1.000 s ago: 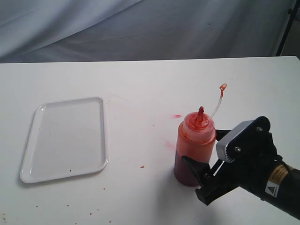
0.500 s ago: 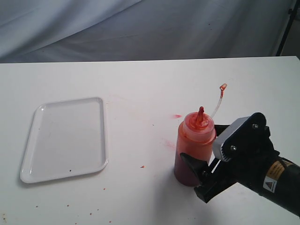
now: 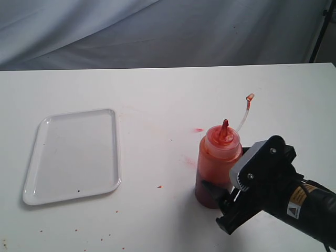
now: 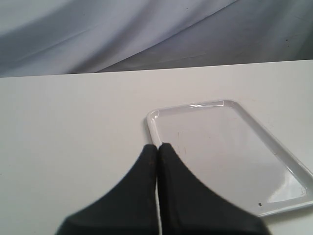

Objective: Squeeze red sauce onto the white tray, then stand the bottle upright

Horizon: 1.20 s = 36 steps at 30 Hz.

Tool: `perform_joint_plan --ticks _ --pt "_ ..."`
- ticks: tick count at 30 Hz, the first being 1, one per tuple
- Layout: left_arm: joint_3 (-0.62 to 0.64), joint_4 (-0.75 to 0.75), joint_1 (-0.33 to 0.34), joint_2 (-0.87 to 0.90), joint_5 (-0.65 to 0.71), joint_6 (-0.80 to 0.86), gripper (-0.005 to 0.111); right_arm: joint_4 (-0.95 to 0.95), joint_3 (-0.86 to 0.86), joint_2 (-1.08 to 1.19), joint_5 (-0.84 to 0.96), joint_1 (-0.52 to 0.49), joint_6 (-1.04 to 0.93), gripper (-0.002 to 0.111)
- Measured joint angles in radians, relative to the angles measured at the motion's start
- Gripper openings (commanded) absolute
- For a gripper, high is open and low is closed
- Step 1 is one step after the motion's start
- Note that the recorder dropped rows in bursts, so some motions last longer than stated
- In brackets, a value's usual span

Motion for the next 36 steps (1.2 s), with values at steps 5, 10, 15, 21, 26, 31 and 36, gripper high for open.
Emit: perform_joint_plan --ticks 5,10,15,21,26,31,36 --pt "0.000 0.000 0.000 0.000 0.000 0.000 0.000 0.000 0.000 0.047 -0.103 0.000 0.000 0.079" --pt "0.000 0.000 0.000 0.000 0.000 0.000 0.000 0.004 -0.017 0.084 -0.129 0.000 0.000 0.079" --pt "0.000 0.000 0.000 0.000 0.000 0.000 0.000 0.006 -0.078 0.112 -0.124 0.000 0.010 0.079" --pt "0.000 0.000 0.000 0.000 0.000 0.000 0.000 0.008 -0.146 0.142 -0.037 0.000 0.025 0.078" --pt "0.000 0.000 0.000 0.000 0.000 0.000 0.000 0.008 -0.149 0.153 -0.037 0.000 0.027 0.065" --pt "0.000 0.000 0.000 0.000 0.000 0.000 0.000 0.013 -0.150 0.155 -0.040 0.000 0.031 0.043" --pt "0.000 0.000 0.000 0.000 0.000 0.000 0.000 0.054 -0.150 0.155 -0.041 0.000 0.033 0.022"
